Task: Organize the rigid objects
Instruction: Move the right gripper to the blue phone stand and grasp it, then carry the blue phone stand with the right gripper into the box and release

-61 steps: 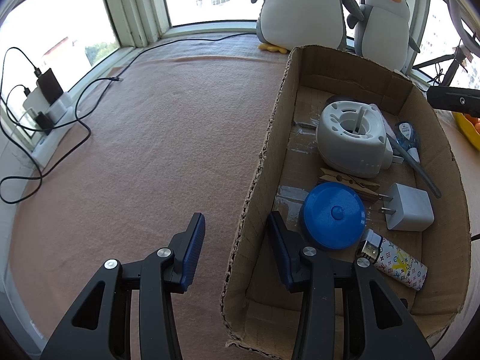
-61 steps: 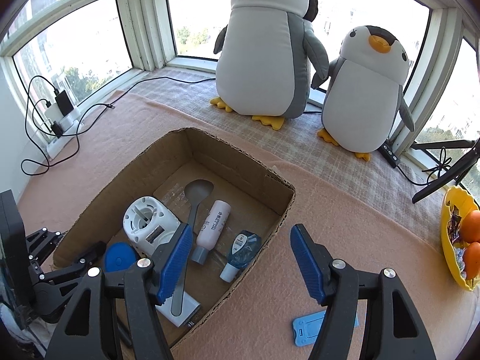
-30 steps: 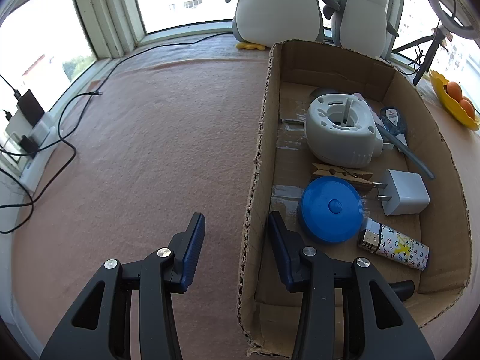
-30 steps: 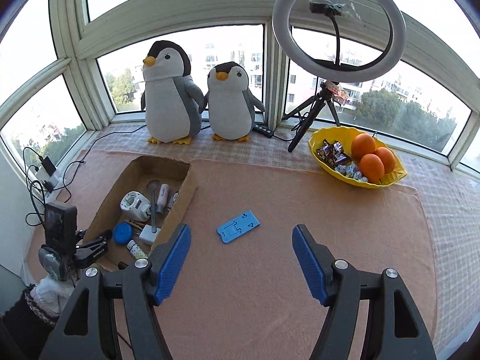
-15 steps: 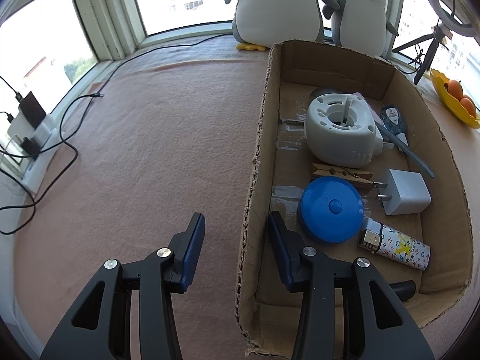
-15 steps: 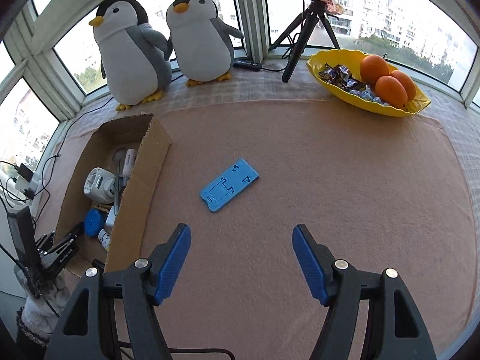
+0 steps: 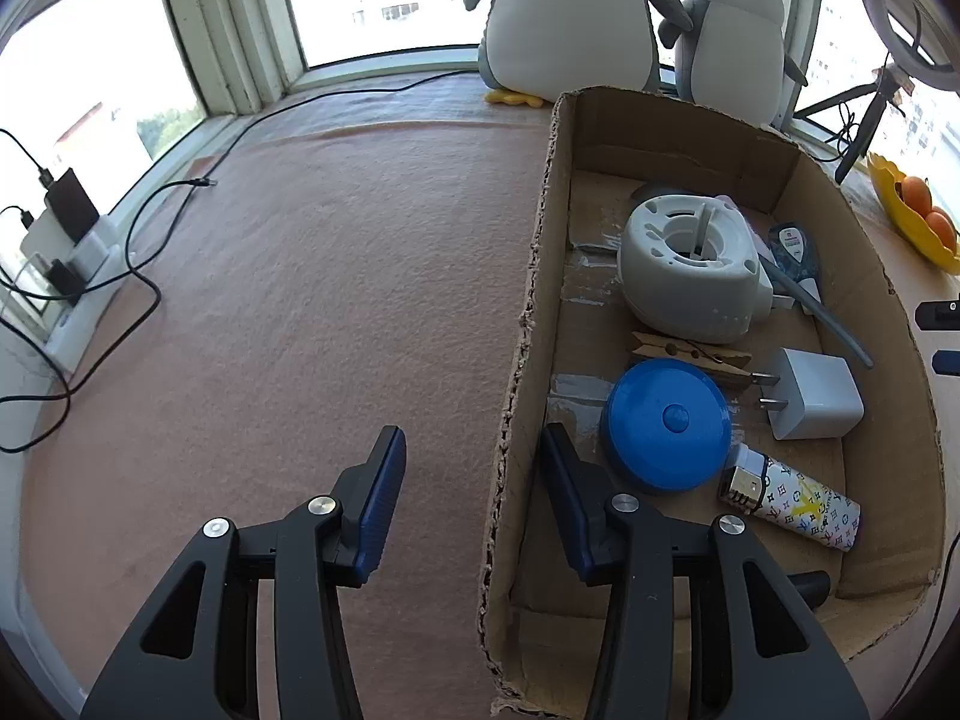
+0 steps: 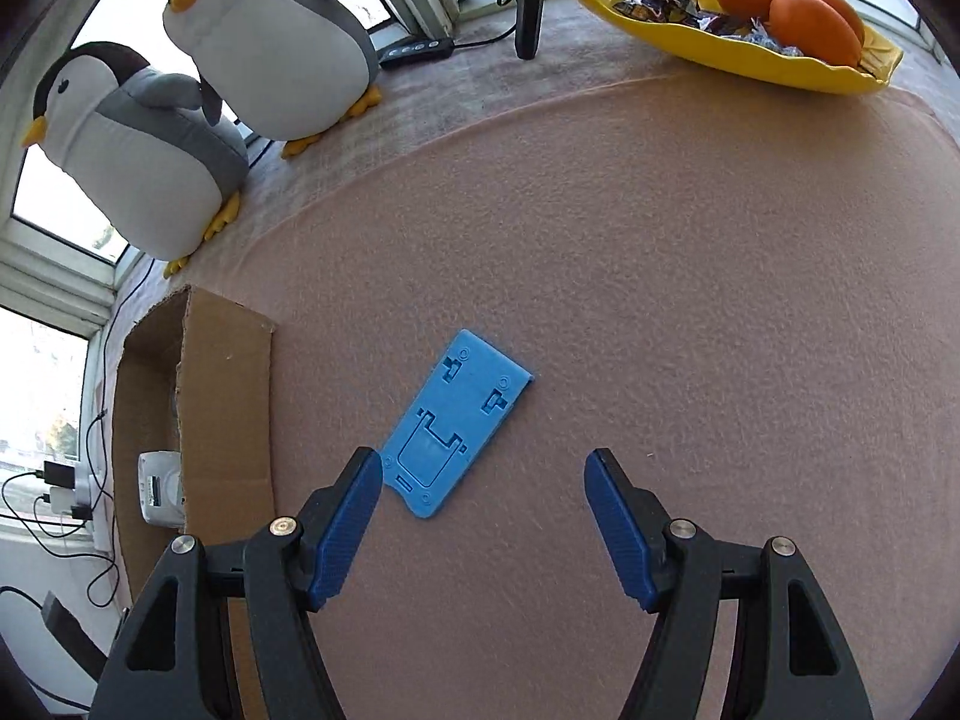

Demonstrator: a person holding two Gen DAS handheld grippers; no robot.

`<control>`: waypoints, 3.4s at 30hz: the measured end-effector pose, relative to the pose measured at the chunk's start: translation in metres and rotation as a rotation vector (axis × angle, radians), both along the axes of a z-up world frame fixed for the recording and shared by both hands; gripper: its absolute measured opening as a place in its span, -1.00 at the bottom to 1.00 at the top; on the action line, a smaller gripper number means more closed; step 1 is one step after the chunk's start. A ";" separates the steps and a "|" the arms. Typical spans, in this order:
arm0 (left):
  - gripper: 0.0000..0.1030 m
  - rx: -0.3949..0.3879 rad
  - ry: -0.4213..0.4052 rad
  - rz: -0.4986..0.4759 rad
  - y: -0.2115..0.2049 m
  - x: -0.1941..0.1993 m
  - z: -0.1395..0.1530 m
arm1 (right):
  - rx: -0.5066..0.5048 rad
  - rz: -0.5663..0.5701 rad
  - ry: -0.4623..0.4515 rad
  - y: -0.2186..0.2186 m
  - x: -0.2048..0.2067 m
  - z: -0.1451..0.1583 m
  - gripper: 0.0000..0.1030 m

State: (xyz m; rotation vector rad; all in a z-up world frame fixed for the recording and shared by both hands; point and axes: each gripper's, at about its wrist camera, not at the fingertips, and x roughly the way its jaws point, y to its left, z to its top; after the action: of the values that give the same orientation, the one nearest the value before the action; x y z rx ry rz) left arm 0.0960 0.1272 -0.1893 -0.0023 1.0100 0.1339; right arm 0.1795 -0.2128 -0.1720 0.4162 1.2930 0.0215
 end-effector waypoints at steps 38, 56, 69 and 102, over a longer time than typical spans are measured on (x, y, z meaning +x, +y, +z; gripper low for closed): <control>-0.10 -0.019 0.006 0.022 0.001 0.002 0.000 | -0.323 0.340 -0.011 0.094 0.038 -0.011 -0.34; -0.09 -0.017 0.007 0.023 0.001 0.002 0.000 | -0.260 0.338 -0.104 0.067 0.011 0.014 -0.36; -0.09 -0.008 0.010 0.026 0.001 0.002 0.000 | -0.148 0.430 -0.252 0.112 -0.006 0.073 -0.36; -0.09 -0.008 0.013 0.034 0.003 0.000 -0.001 | -0.197 0.659 -0.262 0.209 -0.023 0.044 -0.32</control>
State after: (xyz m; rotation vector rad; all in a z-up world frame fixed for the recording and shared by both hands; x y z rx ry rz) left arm 0.0958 0.1303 -0.1903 -0.0265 1.0241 0.1611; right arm 0.1565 -0.0043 -0.1275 -0.1901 1.1105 0.4835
